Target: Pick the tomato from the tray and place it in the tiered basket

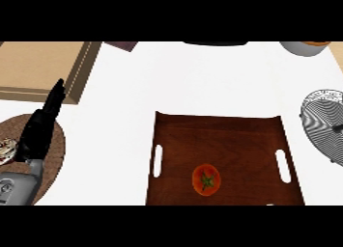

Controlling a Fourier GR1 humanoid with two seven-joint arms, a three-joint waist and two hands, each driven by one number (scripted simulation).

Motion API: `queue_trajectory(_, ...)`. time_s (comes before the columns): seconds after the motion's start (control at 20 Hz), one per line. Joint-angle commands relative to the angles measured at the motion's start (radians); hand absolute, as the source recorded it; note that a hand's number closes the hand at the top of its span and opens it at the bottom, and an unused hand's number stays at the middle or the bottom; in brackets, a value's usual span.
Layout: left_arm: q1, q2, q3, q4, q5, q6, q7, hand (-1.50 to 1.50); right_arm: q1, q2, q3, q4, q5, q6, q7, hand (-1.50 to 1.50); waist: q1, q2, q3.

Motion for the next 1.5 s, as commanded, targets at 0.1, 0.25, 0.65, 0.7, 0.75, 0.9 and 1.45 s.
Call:
queue_trajectory(0.1, -0.021, -0.014, -0.013, 0.006, -0.023, 0.004, 0.000, 0.00, -0.036, 0.044, 0.022, -0.115, 0.228, 0.106, 0.371, -1.50, 0.018, 0.004, 0.000)
queue_trajectory(0.25, -0.021, -0.021, -0.028, -0.020, -0.028, 0.001, 0.016, 0.00, -0.101, 0.057, 0.022, -0.158, 0.285, 0.242, 0.551, -1.50, 0.026, 0.002, 0.002)
queue_trajectory(0.65, -0.040, -0.048, -0.001, 0.046, -0.024, -0.003, 0.002, 0.00, -0.437, 0.270, 0.047, -0.072, 0.498, 0.557, 0.972, -1.50, -0.005, -0.011, 0.006)
queue_trajectory(0.7, 0.002, -0.051, 0.011, 0.076, -0.029, 0.006, -0.061, 0.00, -0.448, 0.310, 0.086, -0.030, 0.539, 0.567, 0.999, -1.50, -0.008, -0.013, 0.006)
queue_trajectory(0.75, -0.002, -0.027, 0.017, 0.032, -0.025, -0.018, -0.016, 0.00, -0.506, 0.338, 0.058, 0.001, 0.533, 0.593, 1.017, -1.50, -0.013, -0.017, 0.007)
queue_trajectory(0.9, -0.002, -0.034, 0.018, 0.006, -0.040, -0.003, 0.030, 0.00, -0.544, 0.399, 0.130, 0.019, 0.623, 0.634, 1.093, -1.50, -0.023, -0.020, 0.008)
queue_trajectory(1.45, 0.018, -0.042, 0.061, -0.007, -0.050, -0.020, 0.014, 0.00, -0.649, 0.403, 0.213, 0.131, 0.735, 0.633, 1.231, -1.50, -0.031, -0.022, 0.008)
